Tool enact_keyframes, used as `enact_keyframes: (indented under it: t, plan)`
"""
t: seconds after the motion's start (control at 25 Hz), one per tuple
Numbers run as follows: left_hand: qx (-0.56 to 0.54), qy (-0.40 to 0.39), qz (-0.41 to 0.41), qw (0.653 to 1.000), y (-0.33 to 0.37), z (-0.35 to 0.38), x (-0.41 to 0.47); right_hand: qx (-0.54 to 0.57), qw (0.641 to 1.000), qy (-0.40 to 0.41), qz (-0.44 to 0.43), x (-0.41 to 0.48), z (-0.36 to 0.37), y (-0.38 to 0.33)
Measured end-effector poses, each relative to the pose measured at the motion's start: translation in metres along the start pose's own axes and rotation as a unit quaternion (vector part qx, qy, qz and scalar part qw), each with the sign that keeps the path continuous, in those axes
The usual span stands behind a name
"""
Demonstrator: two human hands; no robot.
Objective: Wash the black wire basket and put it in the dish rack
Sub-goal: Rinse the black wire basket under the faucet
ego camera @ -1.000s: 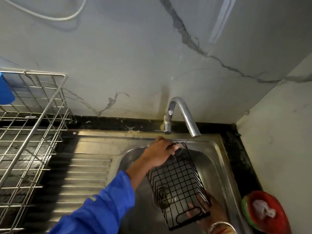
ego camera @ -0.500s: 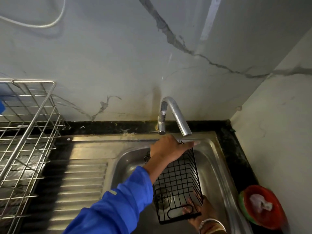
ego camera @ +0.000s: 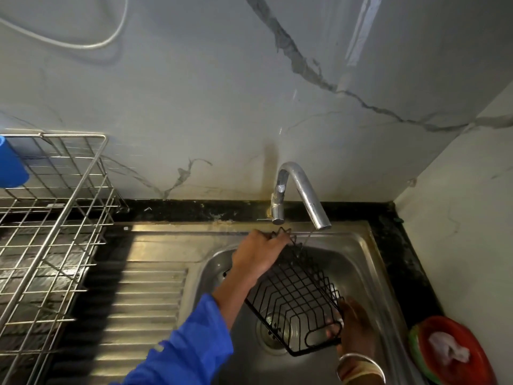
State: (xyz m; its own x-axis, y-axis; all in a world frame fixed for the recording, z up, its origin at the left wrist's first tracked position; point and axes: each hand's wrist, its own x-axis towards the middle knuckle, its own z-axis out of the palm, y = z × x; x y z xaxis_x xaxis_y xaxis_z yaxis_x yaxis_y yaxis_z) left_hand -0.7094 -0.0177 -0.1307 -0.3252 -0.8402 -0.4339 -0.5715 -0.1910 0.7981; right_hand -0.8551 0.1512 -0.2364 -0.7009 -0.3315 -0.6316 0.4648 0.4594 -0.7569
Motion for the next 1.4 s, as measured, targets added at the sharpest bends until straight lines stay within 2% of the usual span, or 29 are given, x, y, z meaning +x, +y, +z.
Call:
enact_keyframes:
  t: [0.08, 0.16, 0.32, 0.52, 0.6, 0.68, 0.8, 0.84, 0.88, 0.96, 1.04, 1.2, 1.28, 1.36, 1.4]
  plan:
    - [-0.130, 0.038, -0.040, 0.990, -0.010, -0.016, -0.018, -0.095, 0.993, -0.019, -0.063, -0.005, 0.004, -0.018]
    - [-0.198, 0.075, -0.067, 0.975, -0.024, -0.026, -0.035, -0.168, 0.976, -0.038, -0.130, -0.014, 0.012, -0.040]
    - [-0.312, 0.150, -0.123, 0.930, -0.038, -0.027, -0.057, -0.228, 0.947, -0.076, -0.212, -0.034, 0.041, -0.083]
    - [-0.385, 0.210, -0.135, 0.888, -0.048, -0.019, -0.061, -0.419, 0.850, -0.072, -0.311, -0.054, 0.076, -0.112]
    - [-0.410, 0.231, -0.138, 0.871, -0.049, -0.014, -0.064, -0.513, 0.796, -0.084, -0.310, -0.063, 0.088, -0.119]
    - [-0.420, 0.249, -0.137, 0.862, -0.047, -0.012, -0.066, -0.538, 0.777, -0.123, -0.303, -0.063, 0.093, -0.123]
    - [-0.418, 0.267, -0.123, 0.859, -0.041, -0.016, -0.069, -0.434, 0.832, -0.197, -0.283, -0.043, 0.081, -0.136]
    - [-0.417, 0.276, -0.118, 0.858, -0.039, -0.017, -0.070, -0.410, 0.849, -0.183, -0.280, -0.038, 0.078, -0.137]
    - [-0.411, 0.283, -0.114, 0.859, -0.035, -0.016, -0.071, -0.411, 0.854, -0.147, -0.285, -0.035, 0.077, -0.136]
    - [-0.375, 0.281, -0.102, 0.878, -0.028, -0.006, -0.074, -0.476, 0.830, -0.101, -0.272, -0.040, 0.088, -0.127]
    - [-0.314, 0.294, -0.089, 0.898, -0.020, 0.005, -0.077, -0.517, 0.821, -0.123, -0.208, -0.054, 0.106, -0.116]
    - [-0.197, 0.320, -0.095, 0.922, -0.008, 0.013, -0.092, -0.508, 0.842, -0.128, -0.129, -0.048, 0.118, -0.116]
    - [-0.169, 0.344, -0.080, 0.920, -0.006, 0.006, -0.104, -0.449, 0.881, -0.122, -0.090, -0.031, 0.107, -0.120]
    - [-0.204, 0.357, -0.076, 0.908, -0.009, -0.002, -0.110, -0.312, 0.938, -0.140, -0.059, -0.016, 0.095, -0.123]
    - [-0.267, 0.357, -0.073, 0.892, -0.014, -0.007, -0.112, -0.239, 0.955, -0.166, -0.061, -0.010, 0.091, -0.123]
